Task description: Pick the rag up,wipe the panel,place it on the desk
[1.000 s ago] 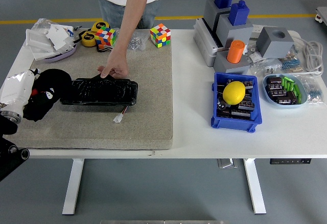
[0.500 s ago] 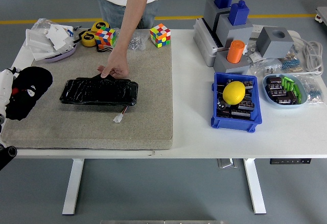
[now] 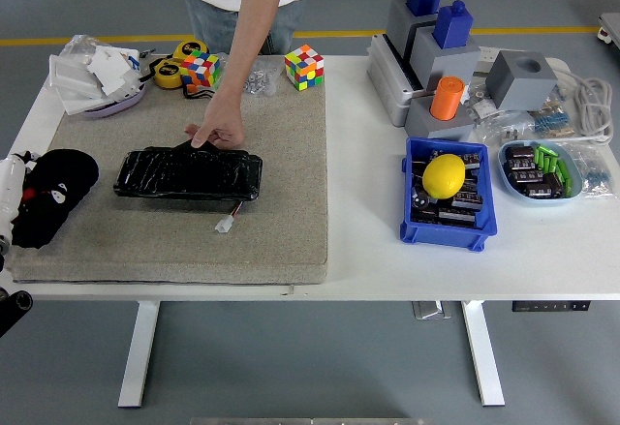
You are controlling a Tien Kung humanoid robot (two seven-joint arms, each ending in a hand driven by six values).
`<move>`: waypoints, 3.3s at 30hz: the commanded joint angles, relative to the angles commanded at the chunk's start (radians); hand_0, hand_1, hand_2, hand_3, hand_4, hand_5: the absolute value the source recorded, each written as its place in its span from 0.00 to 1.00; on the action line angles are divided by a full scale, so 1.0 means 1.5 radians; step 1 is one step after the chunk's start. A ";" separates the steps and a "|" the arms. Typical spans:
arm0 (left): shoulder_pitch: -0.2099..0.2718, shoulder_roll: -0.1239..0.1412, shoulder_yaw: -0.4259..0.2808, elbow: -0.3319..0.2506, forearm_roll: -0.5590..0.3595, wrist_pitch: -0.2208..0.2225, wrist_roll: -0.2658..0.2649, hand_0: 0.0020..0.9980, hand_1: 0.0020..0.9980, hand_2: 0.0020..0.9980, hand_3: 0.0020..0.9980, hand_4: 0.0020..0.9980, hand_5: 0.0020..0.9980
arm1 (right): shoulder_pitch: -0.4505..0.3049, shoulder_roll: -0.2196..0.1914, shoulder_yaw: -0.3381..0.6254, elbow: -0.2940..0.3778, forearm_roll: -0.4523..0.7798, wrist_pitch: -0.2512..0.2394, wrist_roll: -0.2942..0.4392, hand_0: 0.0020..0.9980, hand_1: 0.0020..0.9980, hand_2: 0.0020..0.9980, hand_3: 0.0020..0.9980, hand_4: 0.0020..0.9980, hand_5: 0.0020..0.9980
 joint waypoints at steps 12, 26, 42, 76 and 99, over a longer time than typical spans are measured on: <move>-0.001 0.005 0.006 0.013 -0.031 0.000 -0.026 0.34 0.50 0.55 0.61 0.78 0.26 | -0.001 0.001 0.002 -0.001 -0.002 -0.001 -0.001 0.74 0.66 0.70 0.63 1.00 0.60; 0.005 0.013 0.000 0.007 -0.017 0.000 -0.018 0.36 0.55 0.59 0.63 0.81 0.29 | -0.003 0.000 -0.002 -0.002 -0.003 0.000 -0.002 0.75 0.66 0.70 0.63 1.00 0.60; 0.000 0.032 -0.002 -0.011 -0.029 -0.001 -0.034 0.36 0.57 0.66 0.74 1.00 0.57 | -0.003 0.001 -0.007 -0.006 0.000 -0.001 -0.003 0.74 0.65 0.70 0.62 1.00 0.59; 0.055 0.091 -0.157 -0.259 -0.061 -0.017 -0.026 0.36 0.60 0.69 0.75 1.00 1.00 | -0.001 0.003 0.004 -0.010 -0.007 -0.005 -0.005 0.74 0.65 0.70 0.62 0.99 0.60; 0.124 0.110 -0.203 -0.387 -0.407 0.000 -0.144 0.37 0.60 0.69 0.75 1.00 1.00 | -0.002 0.003 0.001 -0.014 -0.008 -0.008 -0.009 0.74 0.65 0.70 0.61 0.99 0.60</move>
